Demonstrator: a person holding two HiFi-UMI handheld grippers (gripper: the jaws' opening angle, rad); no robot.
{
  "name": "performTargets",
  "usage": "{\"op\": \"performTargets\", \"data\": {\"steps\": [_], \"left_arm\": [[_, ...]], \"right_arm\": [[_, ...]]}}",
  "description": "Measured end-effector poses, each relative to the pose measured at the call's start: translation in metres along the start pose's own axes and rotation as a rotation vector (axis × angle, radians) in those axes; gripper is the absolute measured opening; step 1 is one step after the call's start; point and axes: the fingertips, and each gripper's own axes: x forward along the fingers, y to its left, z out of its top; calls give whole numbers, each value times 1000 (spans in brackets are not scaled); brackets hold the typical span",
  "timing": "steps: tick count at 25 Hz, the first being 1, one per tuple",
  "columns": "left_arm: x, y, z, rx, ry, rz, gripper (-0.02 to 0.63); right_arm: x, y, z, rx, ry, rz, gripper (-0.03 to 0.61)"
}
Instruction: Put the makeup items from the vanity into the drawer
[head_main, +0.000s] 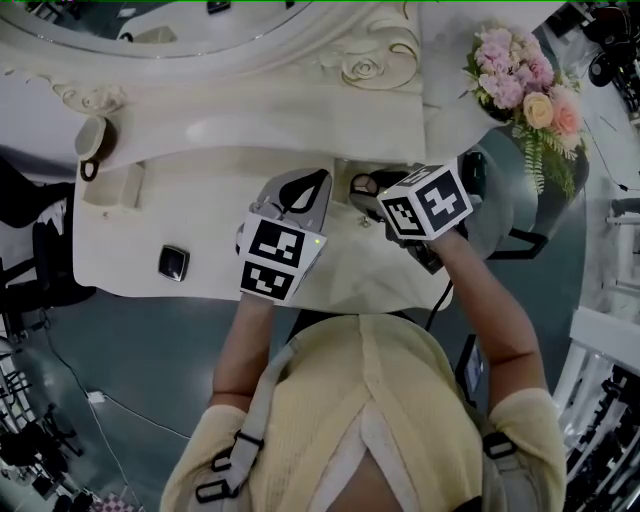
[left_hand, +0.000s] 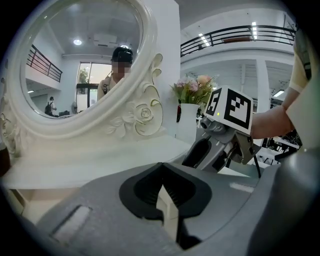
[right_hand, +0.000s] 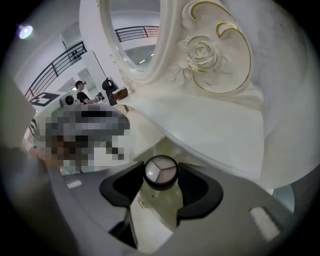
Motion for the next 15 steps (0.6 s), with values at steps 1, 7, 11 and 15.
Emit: {"op": "performTargets", "data": {"steps": [1, 7, 11, 15], "left_arm": [[2, -1, -2, 4, 11, -5, 2], [13, -2, -9, 8, 51, -21, 2], [19, 0, -14, 0, 81, -16, 2], [21, 0, -16, -9, 90, -24, 2]], "right_arm": [[1, -1, -1, 0, 14, -10, 221], [8, -12, -5, 67, 90, -83, 221], [13, -10, -7, 142, 133, -77, 221], [15, -12, -8, 157, 178, -88, 221]]}}
